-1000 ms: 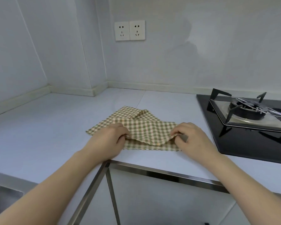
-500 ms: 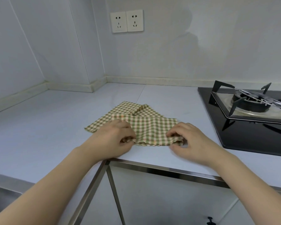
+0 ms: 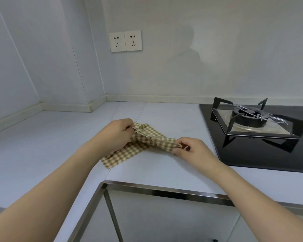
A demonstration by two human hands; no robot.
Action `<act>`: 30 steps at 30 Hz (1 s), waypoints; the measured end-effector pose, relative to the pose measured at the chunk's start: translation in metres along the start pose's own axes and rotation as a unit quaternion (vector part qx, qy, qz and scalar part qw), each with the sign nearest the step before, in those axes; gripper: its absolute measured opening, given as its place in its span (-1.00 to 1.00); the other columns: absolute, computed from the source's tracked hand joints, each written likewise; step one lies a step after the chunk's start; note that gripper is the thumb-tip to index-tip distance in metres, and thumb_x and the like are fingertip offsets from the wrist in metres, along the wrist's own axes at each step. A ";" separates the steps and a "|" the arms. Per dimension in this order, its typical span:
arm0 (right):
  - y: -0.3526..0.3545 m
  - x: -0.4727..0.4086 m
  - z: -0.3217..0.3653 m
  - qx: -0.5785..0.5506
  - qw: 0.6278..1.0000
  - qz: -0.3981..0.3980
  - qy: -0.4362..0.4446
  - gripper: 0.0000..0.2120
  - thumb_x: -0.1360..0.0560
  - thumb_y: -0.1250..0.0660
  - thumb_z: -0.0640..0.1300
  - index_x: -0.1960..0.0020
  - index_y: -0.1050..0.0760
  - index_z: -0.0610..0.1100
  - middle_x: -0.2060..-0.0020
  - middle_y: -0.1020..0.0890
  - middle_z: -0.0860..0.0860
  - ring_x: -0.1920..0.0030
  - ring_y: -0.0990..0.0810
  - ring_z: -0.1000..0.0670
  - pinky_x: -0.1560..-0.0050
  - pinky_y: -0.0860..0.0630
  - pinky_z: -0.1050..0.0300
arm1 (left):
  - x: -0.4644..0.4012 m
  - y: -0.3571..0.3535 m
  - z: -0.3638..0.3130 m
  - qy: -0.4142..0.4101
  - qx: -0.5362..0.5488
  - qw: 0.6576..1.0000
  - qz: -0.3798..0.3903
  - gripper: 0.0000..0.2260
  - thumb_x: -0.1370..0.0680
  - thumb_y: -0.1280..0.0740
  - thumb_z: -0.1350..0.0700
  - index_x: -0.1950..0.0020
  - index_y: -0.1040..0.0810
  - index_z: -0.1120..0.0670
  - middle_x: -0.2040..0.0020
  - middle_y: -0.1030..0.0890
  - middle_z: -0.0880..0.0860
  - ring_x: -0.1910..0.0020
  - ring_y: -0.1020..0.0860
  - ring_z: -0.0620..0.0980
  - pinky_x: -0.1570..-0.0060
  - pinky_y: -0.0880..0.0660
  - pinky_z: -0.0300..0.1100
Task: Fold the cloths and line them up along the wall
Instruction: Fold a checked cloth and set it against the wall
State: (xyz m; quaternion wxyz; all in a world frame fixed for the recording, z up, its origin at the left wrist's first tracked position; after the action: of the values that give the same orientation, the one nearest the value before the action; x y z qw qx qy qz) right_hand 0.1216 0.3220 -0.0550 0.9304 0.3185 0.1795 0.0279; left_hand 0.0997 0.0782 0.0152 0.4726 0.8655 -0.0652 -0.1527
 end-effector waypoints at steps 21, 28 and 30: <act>0.112 -0.006 0.045 -0.144 0.982 -0.121 -0.001 -0.91 -0.51 -0.39 -0.16 0.16 -0.61 -0.06 0.21 -0.66 -0.05 0.16 -0.54 -0.02 -0.03 -0.48 -0.01 | 0.038 0.027 -0.043 -0.141 0.002 0.987 -0.077 -0.93 -0.66 -0.12 0.06 -0.08 -0.31 -0.13 0.31 -0.48 -0.11 0.45 -0.40 -0.05 0.41 -0.39 -0.15; 0.118 0.001 0.045 -0.182 0.975 -0.129 -0.022 -0.89 -0.53 -0.36 -0.20 0.17 -0.60 -0.11 0.24 -0.64 -0.01 0.18 -0.53 0.00 0.07 -0.47 0.10 | 0.051 0.021 -0.053 -0.195 -0.037 0.978 -0.070 -0.88 -0.64 -0.19 0.14 0.01 -0.39 -0.09 0.37 -0.46 -0.22 0.46 -0.36 -0.12 0.44 -0.30 -0.30; 0.120 0.003 0.045 -0.194 0.971 -0.138 -0.022 -0.87 -0.53 -0.36 -0.18 0.19 -0.59 -0.09 0.30 -0.63 0.06 0.23 -0.52 0.08 0.18 -0.44 0.24 | 0.053 0.018 -0.053 -0.193 -0.032 0.978 -0.070 -0.88 -0.62 -0.23 0.12 0.03 -0.41 -0.11 0.30 -0.49 -0.24 0.42 -0.42 -0.12 0.38 -0.42 -0.19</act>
State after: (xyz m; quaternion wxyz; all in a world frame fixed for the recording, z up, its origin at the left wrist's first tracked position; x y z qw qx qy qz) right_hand 0.1482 0.3918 0.0498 0.9730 0.1044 0.1926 -0.0733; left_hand 0.1679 0.0970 0.0459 0.4669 0.8065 -0.0891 -0.3515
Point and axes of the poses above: each hand's wrist, its own x-axis away from the middle knuckle, its own y-axis out of the back of the hand, z = x × y, the point moved 3 cm from there along -x, towards the middle knuckle
